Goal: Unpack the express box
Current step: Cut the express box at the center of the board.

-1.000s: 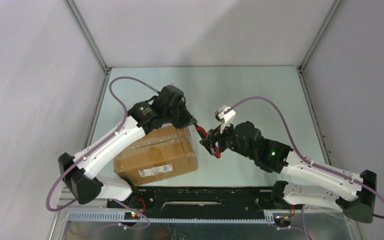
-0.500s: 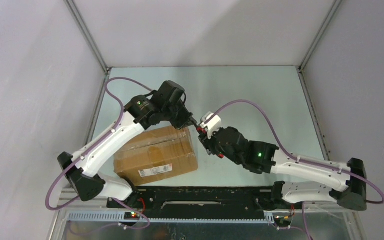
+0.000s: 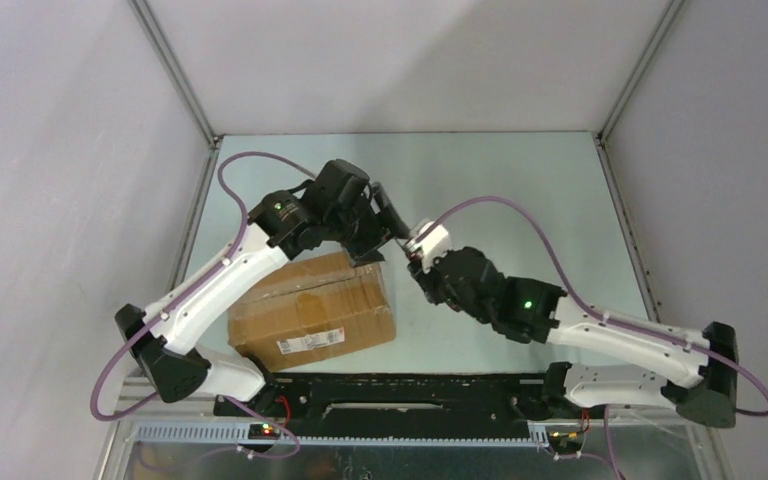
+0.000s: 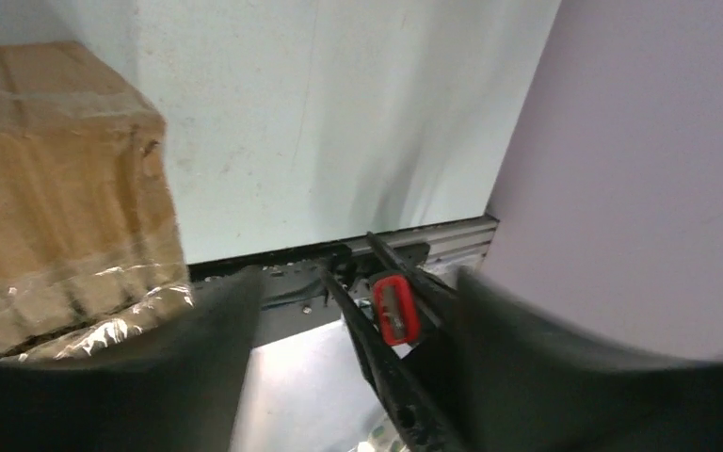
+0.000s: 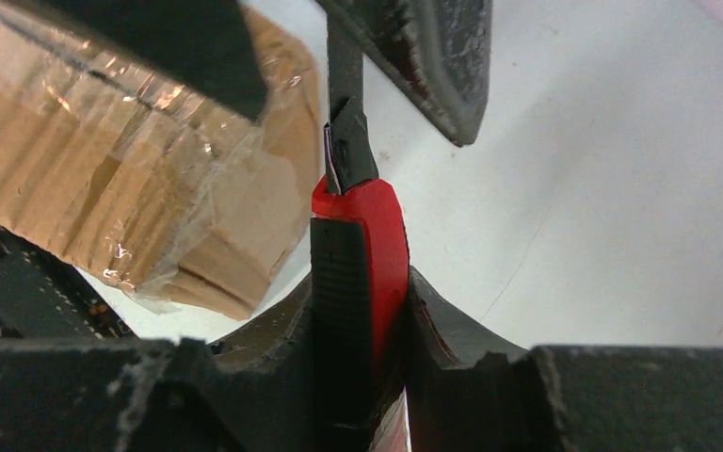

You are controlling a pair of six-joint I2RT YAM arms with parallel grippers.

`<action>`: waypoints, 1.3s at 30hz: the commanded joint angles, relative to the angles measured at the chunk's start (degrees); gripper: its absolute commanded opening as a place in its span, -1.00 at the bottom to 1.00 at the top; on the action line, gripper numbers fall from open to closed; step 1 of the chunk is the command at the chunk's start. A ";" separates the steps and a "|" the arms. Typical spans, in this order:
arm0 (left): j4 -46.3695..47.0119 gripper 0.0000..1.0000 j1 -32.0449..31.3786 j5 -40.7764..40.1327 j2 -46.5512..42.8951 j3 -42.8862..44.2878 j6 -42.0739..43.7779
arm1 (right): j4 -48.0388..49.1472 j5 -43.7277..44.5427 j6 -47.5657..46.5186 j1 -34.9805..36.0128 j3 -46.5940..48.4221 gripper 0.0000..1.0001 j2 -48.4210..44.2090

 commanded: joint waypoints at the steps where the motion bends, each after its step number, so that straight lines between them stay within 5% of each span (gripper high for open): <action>1: 3.98 0.97 0.48 2.17 -2.81 1.32 14.23 | -1.61 -14.30 4.81 -6.51 2.27 -1.00 -7.65; 7: -3.01 0.99 0.72 -10.60 -10.67 -1.50 20.80 | -3.49 -37.00 13.87 -19.50 1.29 -1.00 -8.85; 10: -11.11 0.99 -0.03 -16.63 -16.10 -3.55 18.89 | -2.62 -40.97 17.44 -22.39 1.13 -1.00 -6.28; 15: -28.06 0.99 -5.52 -23.35 -25.44 -7.10 7.10 | 1.11 -47.62 21.99 -26.87 1.13 -1.00 -0.55; 20: -34.92 1.00 -18.02 -23.34 -30.73 -13.61 -8.23 | 4.82 -54.19 25.23 -30.84 -0.04 -1.00 1.18; 25: -35.07 0.99 -28.18 -23.73 -33.55 -20.31 -21.56 | 4.44 -55.05 26.04 -31.31 -0.10 -1.00 2.61; 31: -30.29 0.99 -28.15 -37.40 -42.70 -30.26 -26.68 | 3.27 -54.08 26.66 -29.73 -1.27 -1.00 3.48; 35: -24.37 0.99 -23.54 -44.24 -50.48 -35.62 -21.20 | 3.78 -53.71 27.58 -28.68 -3.88 -1.00 2.85; 39: -12.14 0.99 -11.87 -39.13 -53.84 -42.91 -8.07 | 5.41 -53.08 29.24 -25.97 -6.34 -1.00 2.44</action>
